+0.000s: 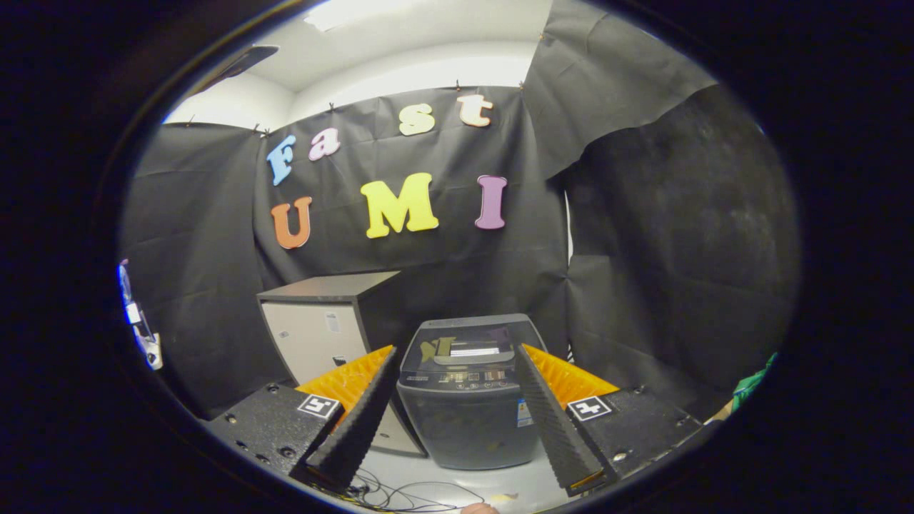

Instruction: Put the clothes into the washing machine and then close the washing machine lid.

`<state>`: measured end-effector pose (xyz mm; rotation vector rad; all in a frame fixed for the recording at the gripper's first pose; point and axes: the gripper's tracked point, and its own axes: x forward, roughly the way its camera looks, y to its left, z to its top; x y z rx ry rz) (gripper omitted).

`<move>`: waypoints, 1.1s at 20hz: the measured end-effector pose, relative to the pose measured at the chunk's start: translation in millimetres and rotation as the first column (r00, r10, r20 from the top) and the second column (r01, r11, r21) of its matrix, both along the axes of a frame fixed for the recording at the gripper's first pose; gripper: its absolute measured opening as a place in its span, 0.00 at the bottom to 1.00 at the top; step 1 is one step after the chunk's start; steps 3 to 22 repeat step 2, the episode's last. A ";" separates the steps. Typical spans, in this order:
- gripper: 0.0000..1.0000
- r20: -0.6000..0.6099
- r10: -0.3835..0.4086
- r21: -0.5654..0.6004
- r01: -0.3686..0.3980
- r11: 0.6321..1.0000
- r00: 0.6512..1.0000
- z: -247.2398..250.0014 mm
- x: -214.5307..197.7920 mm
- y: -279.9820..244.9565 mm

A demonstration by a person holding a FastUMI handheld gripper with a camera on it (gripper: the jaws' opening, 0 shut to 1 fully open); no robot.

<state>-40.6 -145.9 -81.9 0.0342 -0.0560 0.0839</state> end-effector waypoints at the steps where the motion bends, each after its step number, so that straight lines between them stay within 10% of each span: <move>1: 1.00 0.002 0.001 0.002 -0.001 1.000 1.000 1.4 1.3 0.0; 22: 1.00 0.002 0.001 0.004 -0.001 1.000 1.000 2.4 1.7 -0.3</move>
